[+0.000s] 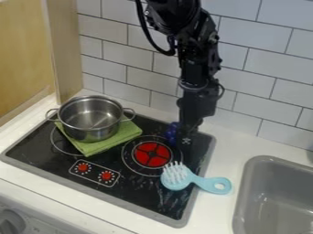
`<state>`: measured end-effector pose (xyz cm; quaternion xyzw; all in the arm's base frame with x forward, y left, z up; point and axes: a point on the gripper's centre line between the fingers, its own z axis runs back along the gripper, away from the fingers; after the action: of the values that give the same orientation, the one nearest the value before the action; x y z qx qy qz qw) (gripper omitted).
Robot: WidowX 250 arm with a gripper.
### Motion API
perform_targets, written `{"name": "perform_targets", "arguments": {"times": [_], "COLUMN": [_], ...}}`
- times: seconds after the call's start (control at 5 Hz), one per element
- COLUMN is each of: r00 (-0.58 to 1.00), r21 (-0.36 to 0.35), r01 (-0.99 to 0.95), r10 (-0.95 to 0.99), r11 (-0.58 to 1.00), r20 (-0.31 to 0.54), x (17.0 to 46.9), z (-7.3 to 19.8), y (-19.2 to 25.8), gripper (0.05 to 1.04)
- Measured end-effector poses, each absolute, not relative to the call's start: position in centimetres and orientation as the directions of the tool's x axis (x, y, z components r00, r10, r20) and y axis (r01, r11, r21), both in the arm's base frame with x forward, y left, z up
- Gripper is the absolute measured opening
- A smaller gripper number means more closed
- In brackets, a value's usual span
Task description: Move the blue object to the bottom left burner
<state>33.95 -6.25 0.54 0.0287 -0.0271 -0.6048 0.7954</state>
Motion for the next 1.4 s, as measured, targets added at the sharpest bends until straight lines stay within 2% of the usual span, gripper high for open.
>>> {"name": "perform_targets", "arguments": {"times": [0.2,0.4,0.6,1.0,1.4], "r00": [0.269,0.279,0.339,0.476,0.661], "r21": [0.104,0.161,0.200,0.261,0.290], "r01": [0.958,0.949,0.926,0.862,0.739], "r10": [-0.963,-0.960,-0.938,-0.871,-0.738], "r11": [0.268,0.270,0.319,0.435,0.609], "r20": [0.003,-0.034,-0.074,-0.122,-0.136], "x": [33.6,33.6,32.0,25.7,21.7], "z": [1.9,4.4,6.8,10.1,10.1], "y": [-5.9,-5.2,-3.9,1.6,9.4], "gripper": [0.718,0.718,0.718,0.718,0.717]}}
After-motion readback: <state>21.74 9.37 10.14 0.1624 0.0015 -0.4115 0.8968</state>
